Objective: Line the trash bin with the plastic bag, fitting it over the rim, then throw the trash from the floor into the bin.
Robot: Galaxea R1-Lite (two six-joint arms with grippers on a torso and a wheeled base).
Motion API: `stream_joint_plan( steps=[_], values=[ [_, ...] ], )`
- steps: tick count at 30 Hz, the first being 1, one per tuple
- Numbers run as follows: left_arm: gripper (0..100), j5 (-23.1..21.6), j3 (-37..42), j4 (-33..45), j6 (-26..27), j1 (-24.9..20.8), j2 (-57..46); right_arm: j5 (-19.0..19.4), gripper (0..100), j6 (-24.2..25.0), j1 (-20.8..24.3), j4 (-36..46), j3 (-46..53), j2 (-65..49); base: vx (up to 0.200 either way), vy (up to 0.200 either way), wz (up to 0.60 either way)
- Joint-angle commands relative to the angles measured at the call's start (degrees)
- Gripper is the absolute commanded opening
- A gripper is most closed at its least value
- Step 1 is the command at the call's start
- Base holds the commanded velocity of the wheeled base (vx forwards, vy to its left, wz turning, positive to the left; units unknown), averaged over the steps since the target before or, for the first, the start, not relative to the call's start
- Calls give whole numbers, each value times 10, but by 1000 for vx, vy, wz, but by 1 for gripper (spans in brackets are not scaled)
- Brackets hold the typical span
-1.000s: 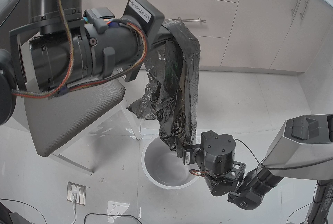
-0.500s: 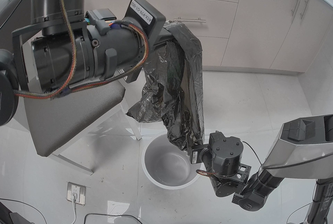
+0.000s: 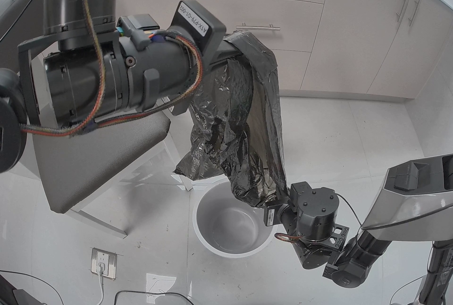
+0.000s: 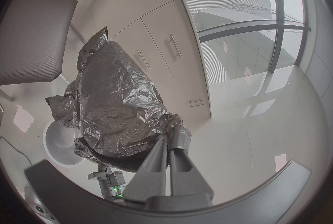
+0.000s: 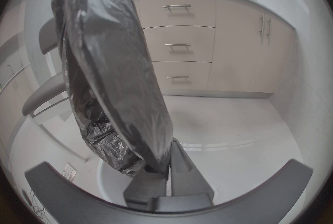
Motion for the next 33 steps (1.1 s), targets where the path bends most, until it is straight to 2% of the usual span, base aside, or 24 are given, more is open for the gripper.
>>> stream_joint_plan(
  steps=[1,3,4,5,6,7,8,9,13,17,25,33],
  values=[
    [0,-4,8,0,0,4,1,51,0,-2,-3,4,38,-44,0,0,0],
    [0,-26,19,0,0,8,0,111,0,-11,-18,13,69,-81,0,0,0],
    [0,-30,20,0,0,9,0,118,0,-13,-21,17,71,-87,0,0,0],
    [0,-55,26,0,0,19,0,163,0,-15,-34,41,89,-118,0,0,0],
    [0,-70,30,0,0,25,1,191,0,-15,-41,57,96,-138,0,0,0],
    [0,-70,30,0,0,25,1,191,0,-15,-41,57,96,-138,0,0,0],
    [0,-104,37,0,0,41,2,252,0,-10,-61,106,102,-183,0,0,0],
    [0,-120,40,0,-1,49,3,276,0,-7,-72,134,103,-204,0,0,0],
    [0,-161,50,0,-4,58,7,344,0,26,-93,232,94,-270,0,0,0],
    [0,-165,51,0,-6,57,13,363,0,53,-95,275,92,-306,0,0,0],
    [0,-165,65,1,-14,55,28,364,0,53,-90,278,116,-321,0,0,0],
    [0,-169,139,-22,-23,56,49,373,0,55,-82,276,160,-308,0,0,0]
  ],
)
